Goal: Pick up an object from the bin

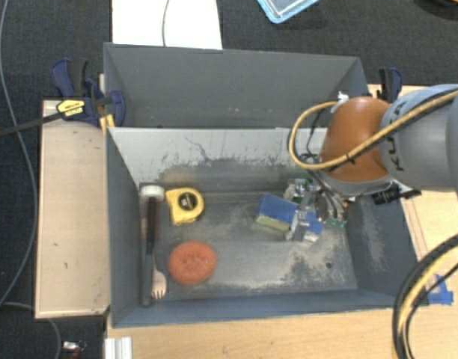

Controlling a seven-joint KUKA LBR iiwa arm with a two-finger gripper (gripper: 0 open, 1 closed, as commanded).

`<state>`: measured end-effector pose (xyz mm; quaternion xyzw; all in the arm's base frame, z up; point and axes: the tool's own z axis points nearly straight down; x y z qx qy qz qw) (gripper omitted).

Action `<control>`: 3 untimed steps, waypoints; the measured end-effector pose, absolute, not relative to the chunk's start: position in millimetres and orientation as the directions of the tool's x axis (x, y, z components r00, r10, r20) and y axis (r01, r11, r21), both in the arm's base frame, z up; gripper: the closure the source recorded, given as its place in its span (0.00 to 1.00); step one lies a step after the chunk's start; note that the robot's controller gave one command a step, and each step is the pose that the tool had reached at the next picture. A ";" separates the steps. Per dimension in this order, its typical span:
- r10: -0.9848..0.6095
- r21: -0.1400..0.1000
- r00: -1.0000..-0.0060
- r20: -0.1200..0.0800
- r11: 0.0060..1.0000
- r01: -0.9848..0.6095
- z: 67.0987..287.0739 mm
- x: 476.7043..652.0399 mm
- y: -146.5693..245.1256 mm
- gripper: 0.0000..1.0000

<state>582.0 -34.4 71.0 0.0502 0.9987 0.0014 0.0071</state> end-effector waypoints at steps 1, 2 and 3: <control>0.100 0.004 -0.995 -0.014 0.995 0.100 71.0 582.0 -34.4 1.00; 0.101 0.004 -0.995 -0.014 0.995 0.101 71.0 582.0 -34.4 1.00; 0.101 0.004 -0.995 -0.014 0.995 0.101 71.0 582.0 -34.4 1.00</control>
Offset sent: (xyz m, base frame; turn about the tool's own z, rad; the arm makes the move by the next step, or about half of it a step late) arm 0.0000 0.0000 0.0000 0.0000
